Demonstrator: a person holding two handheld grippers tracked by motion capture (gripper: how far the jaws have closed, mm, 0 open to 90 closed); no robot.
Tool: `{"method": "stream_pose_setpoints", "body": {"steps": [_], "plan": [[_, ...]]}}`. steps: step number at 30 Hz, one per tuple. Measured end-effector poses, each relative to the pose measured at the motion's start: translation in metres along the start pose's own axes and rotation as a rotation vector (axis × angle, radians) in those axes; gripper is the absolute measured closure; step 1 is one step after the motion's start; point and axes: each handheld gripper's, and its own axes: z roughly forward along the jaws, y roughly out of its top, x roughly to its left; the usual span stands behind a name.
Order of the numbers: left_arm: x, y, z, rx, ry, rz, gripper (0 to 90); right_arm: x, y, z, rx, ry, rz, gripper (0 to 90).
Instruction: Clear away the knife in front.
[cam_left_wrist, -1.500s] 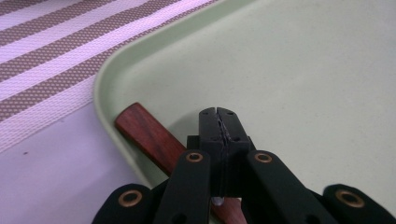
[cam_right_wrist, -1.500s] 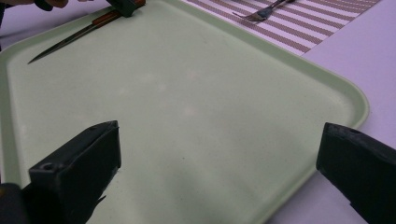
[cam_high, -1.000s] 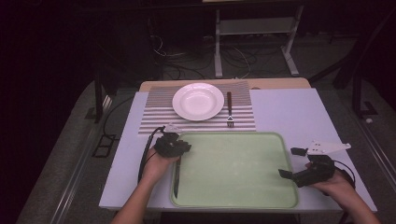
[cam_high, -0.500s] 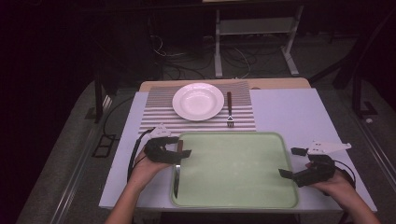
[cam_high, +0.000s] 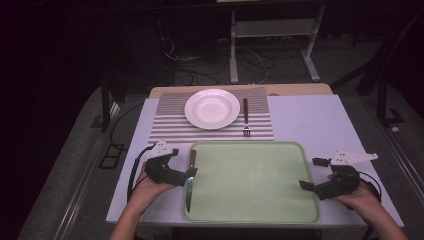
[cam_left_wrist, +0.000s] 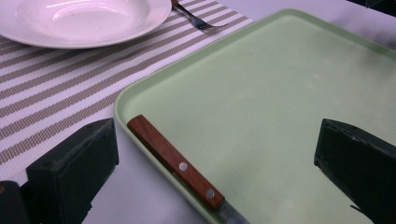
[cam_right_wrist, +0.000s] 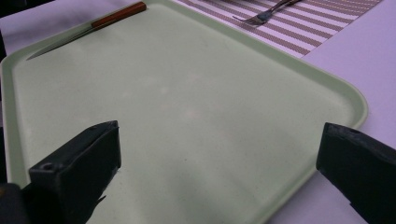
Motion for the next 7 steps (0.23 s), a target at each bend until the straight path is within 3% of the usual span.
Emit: {"method": "stream_pose_setpoints", "body": {"steps": [7], "plan": [[0.0023,-0.0016,-0.0002,-0.003,0.003,0.002,0.0,-0.0001,-0.0001,0.0000,0.000,-0.002,0.000,0.1]]}}
